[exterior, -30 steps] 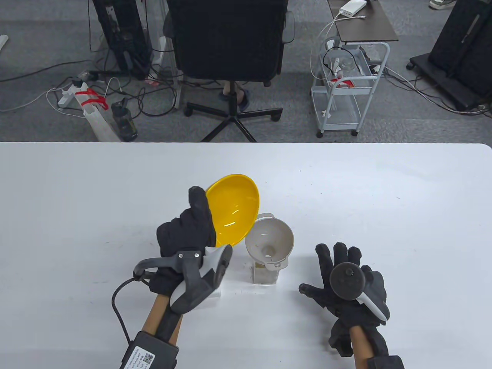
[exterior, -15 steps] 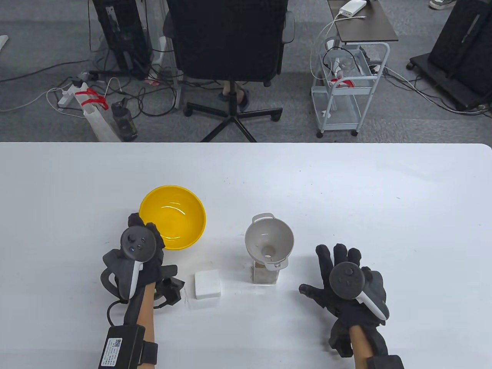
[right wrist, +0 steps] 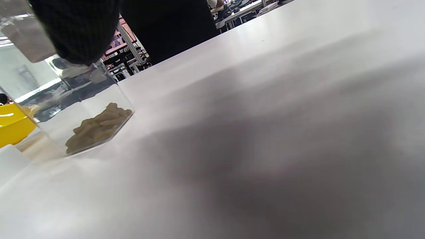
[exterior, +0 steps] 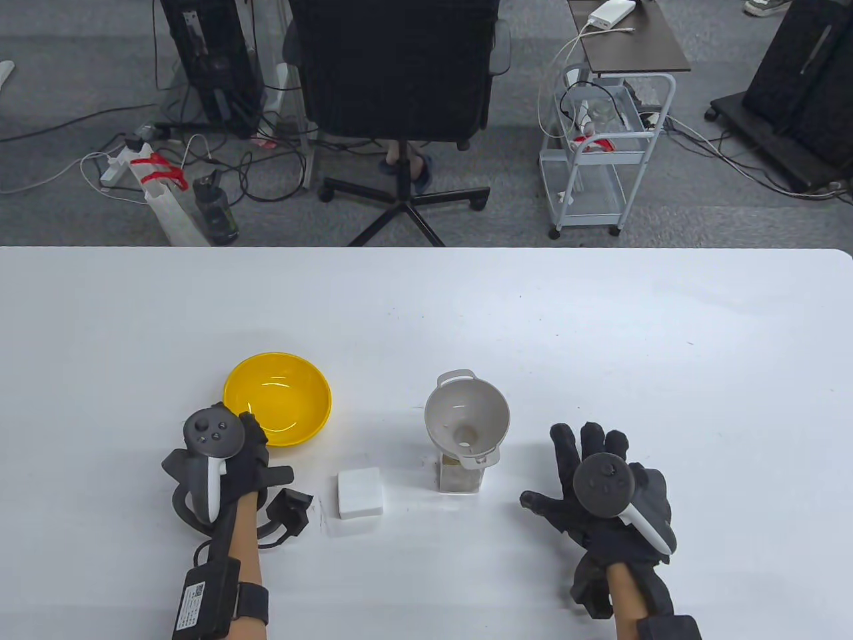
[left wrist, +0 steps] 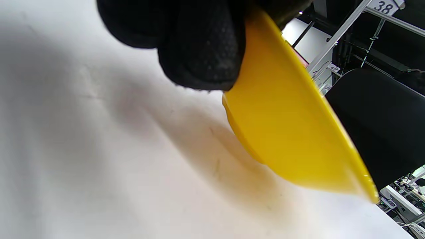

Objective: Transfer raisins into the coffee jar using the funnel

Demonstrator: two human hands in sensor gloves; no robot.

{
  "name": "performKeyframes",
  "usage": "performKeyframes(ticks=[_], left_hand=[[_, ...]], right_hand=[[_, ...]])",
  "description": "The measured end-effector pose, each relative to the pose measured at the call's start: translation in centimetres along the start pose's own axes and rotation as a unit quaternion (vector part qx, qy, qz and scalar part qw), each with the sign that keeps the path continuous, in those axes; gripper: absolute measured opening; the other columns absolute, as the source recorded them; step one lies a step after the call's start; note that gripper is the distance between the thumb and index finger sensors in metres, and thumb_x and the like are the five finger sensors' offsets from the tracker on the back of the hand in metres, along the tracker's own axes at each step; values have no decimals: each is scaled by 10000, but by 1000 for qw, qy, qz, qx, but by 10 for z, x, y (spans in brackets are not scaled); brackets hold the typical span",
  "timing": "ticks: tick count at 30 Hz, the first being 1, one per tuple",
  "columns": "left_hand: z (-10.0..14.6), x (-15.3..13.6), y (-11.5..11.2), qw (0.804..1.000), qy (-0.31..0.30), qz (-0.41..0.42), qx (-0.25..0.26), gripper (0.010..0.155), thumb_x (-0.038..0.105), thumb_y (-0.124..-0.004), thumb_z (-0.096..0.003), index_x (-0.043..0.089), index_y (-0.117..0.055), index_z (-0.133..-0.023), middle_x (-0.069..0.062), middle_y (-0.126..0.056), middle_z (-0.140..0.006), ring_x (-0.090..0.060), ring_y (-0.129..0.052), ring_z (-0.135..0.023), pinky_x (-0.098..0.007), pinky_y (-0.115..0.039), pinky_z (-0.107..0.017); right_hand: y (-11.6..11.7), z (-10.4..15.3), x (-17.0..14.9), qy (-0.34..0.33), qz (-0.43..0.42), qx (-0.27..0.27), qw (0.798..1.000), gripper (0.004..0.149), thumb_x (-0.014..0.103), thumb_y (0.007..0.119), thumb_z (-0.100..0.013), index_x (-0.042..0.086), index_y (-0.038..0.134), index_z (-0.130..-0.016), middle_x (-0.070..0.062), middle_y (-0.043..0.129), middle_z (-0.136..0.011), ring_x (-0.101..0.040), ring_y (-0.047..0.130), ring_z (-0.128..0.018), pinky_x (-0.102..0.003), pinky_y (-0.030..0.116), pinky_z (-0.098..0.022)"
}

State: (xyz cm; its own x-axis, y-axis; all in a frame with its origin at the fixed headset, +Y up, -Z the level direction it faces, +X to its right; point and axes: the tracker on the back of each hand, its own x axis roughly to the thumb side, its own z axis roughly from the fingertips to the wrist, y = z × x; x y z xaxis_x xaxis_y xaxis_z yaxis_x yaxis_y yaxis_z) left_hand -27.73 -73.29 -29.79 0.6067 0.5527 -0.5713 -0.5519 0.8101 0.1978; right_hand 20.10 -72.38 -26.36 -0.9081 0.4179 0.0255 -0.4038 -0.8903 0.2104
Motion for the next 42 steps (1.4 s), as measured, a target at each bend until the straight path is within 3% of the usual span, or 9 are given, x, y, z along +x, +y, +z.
performKeyframes(ticks=[7,11,20,23,27,30,35,42], left_hand=[[-4,-10,-7,1000,5,10,-2,592,348,-616,-709,51,-417,-1181,-113,-945,-824,-107,-1001,-590,-390,-816,-521],[-4,-12,-4,999,5,32,-10,657,376,-628,-710,24,-352,-1191,-173,-885,-949,-190,-978,-713,-437,-784,-584],[16,-3,15,989,-34,-143,1,783,534,-613,-701,93,-240,-1229,-279,-706,-1136,-356,-860,-920,-552,-692,-683],[31,13,28,976,-77,-201,25,807,570,-617,-691,133,-215,-1237,-308,-604,-1196,-411,-781,-998,-588,-646,-716],[60,45,40,955,-188,-228,35,828,594,-639,-674,205,-176,-1239,-314,-472,-1256,-449,-665,-1090,-623,-587,-756],[90,73,43,931,-293,-217,17,861,554,-720,-647,260,-161,-1234,-304,-373,-1289,-467,-565,-1151,-661,-523,-787],[138,111,34,878,-452,-146,-58,927,494,-830,-592,353,-163,-1219,-274,-291,-1316,-494,-450,-1193,-685,-454,-809],[165,134,6,840,-497,-190,-106,908,472,-852,-580,400,-210,-1218,-275,-265,-1321,-509,-411,-1201,-689,-432,-817]], right_hand=[[0,0,0,4,3,3,1000,1009,644,732,-529,232,43,-1140,-280,-31,-1151,-604,-24,-1012,-817,161,-677],[0,0,-1,4,1,0,1000,1009,645,731,-530,229,44,-1141,-282,-35,-1151,-605,-23,-1012,-818,162,-676],[-4,0,1,-4,0,-6,1000,1009,648,727,-531,226,43,-1142,-284,-34,-1150,-606,-25,-1012,-818,162,-676],[-4,1,3,-9,3,-9,1000,1009,648,728,-531,225,44,-1142,-287,-24,-1150,-607,-23,-1011,-818,164,-675],[-4,1,3,-12,6,-11,1000,1010,648,728,-530,226,44,-1142,-285,-29,-1151,-609,-21,-1011,-819,165,-675],[-4,1,3,-12,8,-12,1000,1010,649,727,-530,225,45,-1141,-287,-30,-1150,-608,-20,-1011,-819,166,-675],[-4,2,3,-11,7,-11,1000,1009,649,727,-530,226,45,-1141,-288,-29,-1150,-609,-21,-1010,-819,166,-675],[-3,3,4,-12,5,-8,1000,1009,649,727,-530,225,46,-1142,-287,-30,-1150,-609,-21,-1009,-818,167,-675]])
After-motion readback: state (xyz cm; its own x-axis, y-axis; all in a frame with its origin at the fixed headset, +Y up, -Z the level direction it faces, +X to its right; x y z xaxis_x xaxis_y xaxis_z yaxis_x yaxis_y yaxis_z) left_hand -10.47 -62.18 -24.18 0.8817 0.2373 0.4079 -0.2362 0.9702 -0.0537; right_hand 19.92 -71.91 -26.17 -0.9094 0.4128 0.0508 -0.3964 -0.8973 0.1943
